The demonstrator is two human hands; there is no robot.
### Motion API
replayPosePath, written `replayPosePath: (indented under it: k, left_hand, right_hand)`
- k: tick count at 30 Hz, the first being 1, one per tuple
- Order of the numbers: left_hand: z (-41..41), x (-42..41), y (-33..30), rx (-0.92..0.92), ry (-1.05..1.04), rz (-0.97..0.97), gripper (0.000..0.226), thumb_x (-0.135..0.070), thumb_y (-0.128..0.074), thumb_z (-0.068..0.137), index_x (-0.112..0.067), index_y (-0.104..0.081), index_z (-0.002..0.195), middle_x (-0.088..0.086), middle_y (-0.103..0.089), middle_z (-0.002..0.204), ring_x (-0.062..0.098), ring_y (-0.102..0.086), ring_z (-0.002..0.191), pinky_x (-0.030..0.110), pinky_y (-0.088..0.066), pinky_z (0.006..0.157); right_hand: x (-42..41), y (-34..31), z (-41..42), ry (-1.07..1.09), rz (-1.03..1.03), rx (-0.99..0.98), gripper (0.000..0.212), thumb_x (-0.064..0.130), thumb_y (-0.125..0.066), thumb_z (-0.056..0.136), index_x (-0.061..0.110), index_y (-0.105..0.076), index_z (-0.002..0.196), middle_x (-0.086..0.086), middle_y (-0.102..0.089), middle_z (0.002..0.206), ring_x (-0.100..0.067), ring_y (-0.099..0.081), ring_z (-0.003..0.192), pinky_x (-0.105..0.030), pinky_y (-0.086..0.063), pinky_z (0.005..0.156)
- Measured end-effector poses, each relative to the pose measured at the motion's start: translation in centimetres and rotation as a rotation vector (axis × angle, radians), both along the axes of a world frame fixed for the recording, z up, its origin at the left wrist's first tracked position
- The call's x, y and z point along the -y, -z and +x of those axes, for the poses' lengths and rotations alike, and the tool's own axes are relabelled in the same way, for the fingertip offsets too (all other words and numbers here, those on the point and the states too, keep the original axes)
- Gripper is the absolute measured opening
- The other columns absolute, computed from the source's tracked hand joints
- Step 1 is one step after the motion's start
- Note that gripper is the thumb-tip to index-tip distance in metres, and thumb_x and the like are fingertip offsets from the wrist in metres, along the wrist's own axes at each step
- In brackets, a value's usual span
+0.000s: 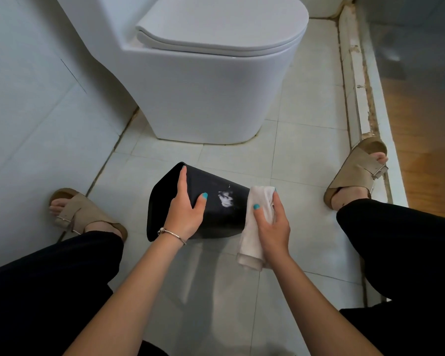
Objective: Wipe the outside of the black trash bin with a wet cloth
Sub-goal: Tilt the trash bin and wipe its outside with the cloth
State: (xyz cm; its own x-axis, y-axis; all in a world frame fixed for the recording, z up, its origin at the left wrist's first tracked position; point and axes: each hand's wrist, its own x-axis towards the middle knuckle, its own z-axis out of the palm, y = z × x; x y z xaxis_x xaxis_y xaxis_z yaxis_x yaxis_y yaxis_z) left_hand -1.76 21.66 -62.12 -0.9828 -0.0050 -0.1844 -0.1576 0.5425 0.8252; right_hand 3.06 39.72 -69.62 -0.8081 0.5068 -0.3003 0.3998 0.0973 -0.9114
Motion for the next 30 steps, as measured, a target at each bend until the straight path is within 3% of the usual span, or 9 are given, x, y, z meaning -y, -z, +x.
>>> replayPosePath:
  k: [3, 5, 9, 13, 16, 21, 25, 28, 30]
  left_hand:
    - [-0.2, 0.6, -0.1, 0.027, -0.008, 0.031, 0.078, -0.013, -0.055, 0.095, -0.028, -0.005, 0.153, -0.016, -0.044, 0.111, -0.007, -0.051, 0.081, 0.021, -0.046, 0.080]
    - [-0.4, 1.0, 0.0, 0.051, -0.014, 0.043, 0.081, -0.008, -0.057, 0.093, -0.029, -0.005, 0.152, -0.021, -0.046, 0.100, -0.002, -0.054, 0.080, 0.030, -0.053, 0.081]
    - [-0.8, 1.6, 0.0, 0.092, 0.013, 0.021, 0.089, -0.004, -0.054, 0.089, -0.031, 0.002, 0.152, -0.023, -0.039, 0.083, 0.021, -0.056, 0.080, 0.046, -0.053, 0.078]
    - [-0.9, 1.4, 0.7, 0.070, 0.023, 0.003, 0.094, -0.013, -0.063, 0.089, -0.033, 0.005, 0.152, -0.025, -0.032, 0.080, -0.001, -0.044, 0.067, 0.022, -0.046, 0.068]
    - [-0.7, 1.1, 1.0, 0.049, 0.013, -0.009, 0.093, -0.014, -0.062, 0.090, -0.033, 0.005, 0.152, -0.025, -0.027, 0.078, -0.004, -0.038, 0.063, 0.013, -0.039, 0.063]
    - [-0.5, 1.5, 1.0, 0.036, 0.023, -0.045, 0.092, -0.011, -0.061, 0.091, -0.033, 0.004, 0.152, -0.032, -0.023, 0.082, -0.012, -0.039, 0.059, 0.001, -0.039, 0.056]
    - [-0.6, 1.4, 1.0, 0.029, 0.026, -0.056, 0.092, -0.011, -0.061, 0.091, -0.032, 0.004, 0.152, -0.031, -0.021, 0.081, -0.012, -0.039, 0.058, 0.004, -0.039, 0.056]
    - [-0.9, 1.1, 1.1, 0.027, 0.051, -0.062, 0.093, -0.012, -0.061, 0.090, -0.035, 0.005, 0.152, -0.028, -0.025, 0.079, -0.006, -0.038, 0.062, 0.010, -0.041, 0.062]
    - [-1.0, 1.0, 1.2, 0.027, 0.066, -0.052, 0.094, -0.013, -0.062, 0.090, -0.037, 0.004, 0.152, -0.027, -0.030, 0.080, -0.003, -0.041, 0.065, 0.024, -0.049, 0.070]
  right_hand:
    - [0.2, 0.4, -0.1, 0.007, -0.025, 0.030, 0.064, 0.039, -0.062, 0.092, 0.039, -0.033, 0.149, 0.008, -0.048, 0.144, -0.014, -0.048, 0.128, -0.024, -0.037, 0.099]
    - [0.4, 0.2, -0.3, -0.003, -0.042, 0.030, 0.064, 0.039, -0.062, 0.093, 0.040, -0.031, 0.149, 0.008, -0.046, 0.146, -0.013, -0.045, 0.130, -0.022, -0.034, 0.098]
    - [0.5, -1.1, -1.8, -0.022, -0.086, -0.002, 0.073, 0.039, -0.063, 0.093, 0.037, -0.019, 0.152, 0.007, -0.040, 0.146, -0.004, -0.043, 0.115, -0.024, -0.034, 0.093]
    - [0.3, -2.0, -4.6, -0.066, -0.124, -0.015, 0.074, 0.039, -0.068, 0.089, 0.024, -0.015, 0.139, 0.001, -0.045, 0.131, -0.016, -0.055, 0.104, -0.029, -0.040, 0.087]
    - [0.4, -1.8, -5.7, -0.144, -0.089, -0.004, 0.060, 0.040, -0.068, 0.088, 0.027, -0.023, 0.126, 0.002, -0.050, 0.122, -0.013, -0.058, 0.095, -0.027, -0.044, 0.080]
    - [0.6, -1.0, -5.4, -0.152, -0.158, 0.034, 0.028, 0.040, -0.047, 0.100, 0.032, -0.039, 0.126, 0.005, -0.055, 0.114, -0.006, -0.056, 0.094, -0.022, -0.041, 0.068]
    - [0.3, -0.6, -5.2, -0.155, -0.152, 0.033, 0.034, 0.027, -0.043, 0.102, 0.030, -0.041, 0.136, 0.004, -0.054, 0.121, -0.005, -0.055, 0.098, -0.021, -0.043, 0.075]
    - [0.0, -0.3, -4.9, -0.171, -0.093, -0.021, 0.048, 0.027, -0.051, 0.099, 0.030, -0.035, 0.145, 0.006, -0.042, 0.137, -0.008, -0.046, 0.120, -0.026, -0.039, 0.099]
    - [-0.2, -0.4, -4.5, -0.133, -0.174, 0.015, 0.059, 0.031, -0.057, 0.097, 0.029, -0.029, 0.150, 0.007, -0.040, 0.139, -0.010, -0.045, 0.124, -0.030, -0.041, 0.102]
